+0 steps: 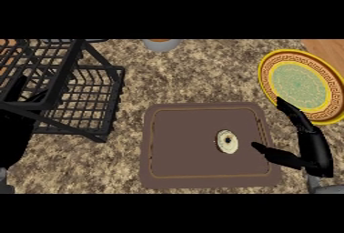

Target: Pick the cupcake from the tray and place it in the plate

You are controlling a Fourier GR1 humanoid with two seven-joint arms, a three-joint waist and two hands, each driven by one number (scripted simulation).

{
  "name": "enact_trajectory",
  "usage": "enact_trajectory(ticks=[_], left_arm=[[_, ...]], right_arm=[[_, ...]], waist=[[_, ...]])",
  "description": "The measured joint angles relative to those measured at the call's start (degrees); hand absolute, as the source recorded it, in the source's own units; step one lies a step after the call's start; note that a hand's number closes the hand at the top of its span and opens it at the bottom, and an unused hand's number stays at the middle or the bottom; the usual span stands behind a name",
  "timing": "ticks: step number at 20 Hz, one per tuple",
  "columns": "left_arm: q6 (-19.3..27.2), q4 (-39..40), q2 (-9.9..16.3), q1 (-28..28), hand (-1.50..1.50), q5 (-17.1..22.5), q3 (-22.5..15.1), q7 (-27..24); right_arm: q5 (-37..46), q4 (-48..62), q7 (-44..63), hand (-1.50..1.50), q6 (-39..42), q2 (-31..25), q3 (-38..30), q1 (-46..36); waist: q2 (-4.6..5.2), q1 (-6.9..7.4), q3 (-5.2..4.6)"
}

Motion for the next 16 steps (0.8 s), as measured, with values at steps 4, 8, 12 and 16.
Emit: enact_trajectory(ticks=[4,8,12,16], left_arm=[[0.22,0.56,0.2,-0.16,0.0,-1.54,-0.94,-1.72],[0.14,1.74,0.49,-0.52,0.0,-4.11,-1.98,-4.97],[-0.15,3.6,1.15,-0.98,0.0,-8.3,-3.38,-9.04],[-0.41,5.25,1.56,-1.68,0.0,-11.56,-4.43,-12.61]], right_arm=[[3.89,-0.31,-0.61,-1.5,0.27,-2.34,2.35,3.42],[7.53,-2.63,2.73,-1.5,-0.39,-4.52,4.41,5.14],[10.37,-5.33,7.77,-1.5,-0.23,-6.41,6.25,5.39],[12.57,-7.04,14.38,-1.5,1.76,-8.66,8.24,4.66]], waist=[[-0.15,0.28,-0.19],[-0.24,0.57,-0.42],[-0.35,0.91,-0.35],[-0.28,1.34,-0.4]])
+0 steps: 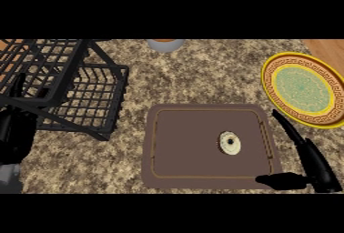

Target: Pick the cupcake from the tray and place it in the plate

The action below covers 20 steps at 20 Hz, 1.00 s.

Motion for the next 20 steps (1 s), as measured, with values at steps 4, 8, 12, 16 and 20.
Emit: enact_trajectory(ticks=[4,8,12,16,20], left_arm=[[-0.88,1.92,0.65,-0.44,0.0,-2.99,-0.66,-4.18],[-0.53,4.51,3.97,-0.24,0.0,-10.32,-1.75,-6.95],[-0.52,4.99,4.15,-0.12,0.0,-11.7,-1.38,-7.12],[-1.04,5.19,3.93,-0.15,0.0,-12.08,-0.89,-7.45],[-1.02,4.9,3.9,0.08,0.0,-12.76,-0.39,-6.78]], right_arm=[[3.28,-2.27,7.05,-1.5,1.4,-1.73,2.64,-1.0],[6.97,-3.03,13.56,-1.5,2.36,-3.0,4.59,-3.03],[9.51,-3.0,18.67,-1.5,4.07,-3.34,6.77,-4.65],[11.08,-2.87,23.26,-1.5,6.56,-3.3,8.61,-6.93],[11.89,-2.31,26.62,-1.5,8.16,-2.1,10.09,-8.61]], waist=[[0.02,0.09,0.0],[0.09,0.42,0.61],[0.1,0.59,0.92],[0.12,0.86,1.05],[0.09,1.05,1.19]])
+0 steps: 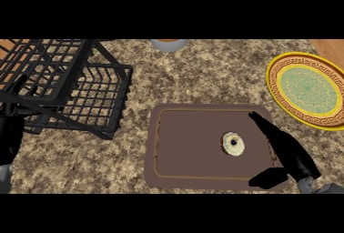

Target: Pick the cupcake from the tray and place it in the plate

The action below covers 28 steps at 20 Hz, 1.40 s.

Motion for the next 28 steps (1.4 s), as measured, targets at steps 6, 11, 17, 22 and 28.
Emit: enact_trajectory(ticks=[6,11,17,22,28], left_arm=[[-0.62,-0.45,-0.21,0.43,0.0,-0.4,0.89,0.48],[-1.7,-0.85,-0.12,0.87,0.0,-0.64,1.55,0.74],[-1.44,-1.43,-0.34,1.0,0.0,-2.34,1.98,1.71],[-1.55,-2.16,-0.33,1.52,0.0,-3.67,2.43,2.95],[-1.74,-3.35,-0.69,2.47,0.0,-4.69,3.23,4.51]], right_arm=[[2.0,0.93,5.0,-1.5,1.38,1.99,1.79,-2.82],[3.51,2.77,7.34,-1.5,2.2,3.35,2.69,-5.0],[4.92,5.85,8.72,1.5,4.1,5.28,4.49,-7.57],[5.97,6.76,7.08,1.5,6.45,5.88,6.78,-8.63],[6.08,8.2,5.59,1.5,6.56,8.45,7.15,-10.42]], waist=[[-0.06,0.11,0.19],[0.01,0.12,0.3],[0.13,0.24,0.41],[-0.06,0.09,0.34],[-0.02,-0.08,0.59]])
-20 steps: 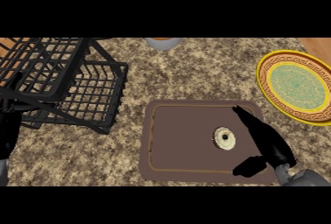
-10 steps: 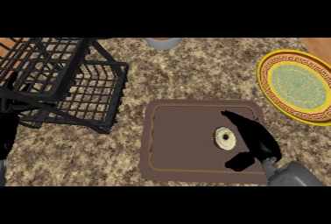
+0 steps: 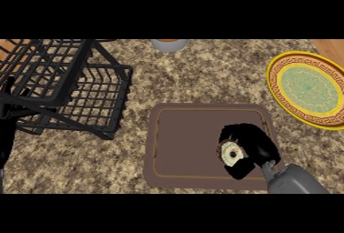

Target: Pick the cupcake from the tray and place it in the plate

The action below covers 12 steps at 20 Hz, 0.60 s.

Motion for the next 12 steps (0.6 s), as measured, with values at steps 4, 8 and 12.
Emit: enact_trajectory(ticks=[4,8,12], left_arm=[[-0.7,-0.5,-0.26,0.71,0.0,-0.16,0.81,0.06],[-1.25,-1.13,-0.64,0.68,0.0,-0.52,1.19,0.8],[-1.94,-1.54,-1.17,-0.12,0.0,-0.86,1.23,1.48]], right_arm=[[1.86,1.0,-0.12,1.5,-2.27,1.53,-0.26,-1.33],[4.33,3.71,1.73,1.5,-4.58,2.73,-2.05,-4.99],[6.81,8.2,5.1,1.5,-6.51,4.71,-4.76,-11.8]], waist=[[0.0,-0.29,0.05],[0.26,0.09,0.04],[0.77,1.01,-0.01]])
